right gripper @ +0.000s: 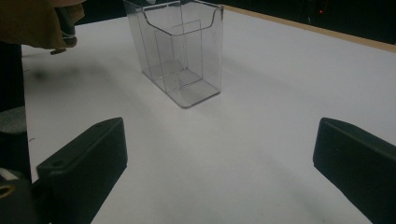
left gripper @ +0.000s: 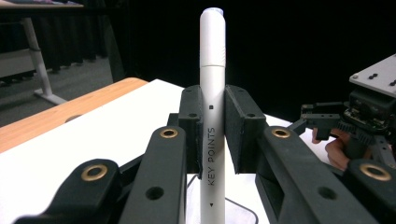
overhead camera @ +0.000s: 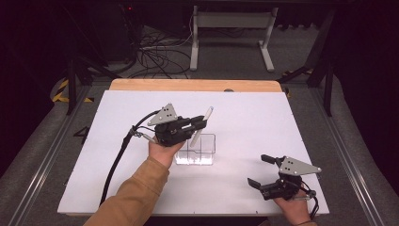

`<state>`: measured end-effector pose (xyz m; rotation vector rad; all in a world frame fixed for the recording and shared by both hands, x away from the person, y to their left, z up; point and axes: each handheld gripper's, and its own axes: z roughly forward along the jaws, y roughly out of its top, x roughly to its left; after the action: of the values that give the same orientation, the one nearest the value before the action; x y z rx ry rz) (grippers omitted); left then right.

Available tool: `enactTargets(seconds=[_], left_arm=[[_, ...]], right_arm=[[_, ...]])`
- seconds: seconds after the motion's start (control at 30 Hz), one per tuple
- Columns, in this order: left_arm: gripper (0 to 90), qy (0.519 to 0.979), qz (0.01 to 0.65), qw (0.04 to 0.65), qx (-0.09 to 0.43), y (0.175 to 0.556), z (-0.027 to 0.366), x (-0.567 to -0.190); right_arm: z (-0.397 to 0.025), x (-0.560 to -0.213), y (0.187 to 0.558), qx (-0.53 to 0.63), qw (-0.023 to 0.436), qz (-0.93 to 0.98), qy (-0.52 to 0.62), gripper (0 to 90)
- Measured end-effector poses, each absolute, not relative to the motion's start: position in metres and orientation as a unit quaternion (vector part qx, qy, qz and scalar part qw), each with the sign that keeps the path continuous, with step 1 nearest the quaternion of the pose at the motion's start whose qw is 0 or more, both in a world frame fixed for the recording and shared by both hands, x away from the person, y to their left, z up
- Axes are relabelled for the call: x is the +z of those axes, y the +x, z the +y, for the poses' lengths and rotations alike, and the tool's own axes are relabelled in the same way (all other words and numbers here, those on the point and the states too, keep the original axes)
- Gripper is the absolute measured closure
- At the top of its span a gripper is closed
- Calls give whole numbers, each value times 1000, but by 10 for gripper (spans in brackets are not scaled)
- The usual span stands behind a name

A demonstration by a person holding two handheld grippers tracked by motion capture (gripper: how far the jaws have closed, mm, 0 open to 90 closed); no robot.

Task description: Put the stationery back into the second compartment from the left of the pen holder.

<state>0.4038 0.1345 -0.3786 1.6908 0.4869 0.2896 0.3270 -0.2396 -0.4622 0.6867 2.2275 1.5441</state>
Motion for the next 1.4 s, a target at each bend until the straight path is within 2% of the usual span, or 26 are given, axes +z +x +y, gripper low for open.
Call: enactTargets(seconds=[1.17,1.2,1.27,1.4], left_arm=[[778,773,217,586,108,402,142,-401],[770,772,221,586,106,402,143,-401],[648,766,227,592,105,401,144,-402],[469,769,230,583,128,395,149,-397]], right_arm=[[-238,-463,327,543,169,787,239,33],[-239,-463,327,543,169,787,239,33],[-239,-463,327,543,170,787,239,33],[-238,-462,329,548,170,784,237,33]])
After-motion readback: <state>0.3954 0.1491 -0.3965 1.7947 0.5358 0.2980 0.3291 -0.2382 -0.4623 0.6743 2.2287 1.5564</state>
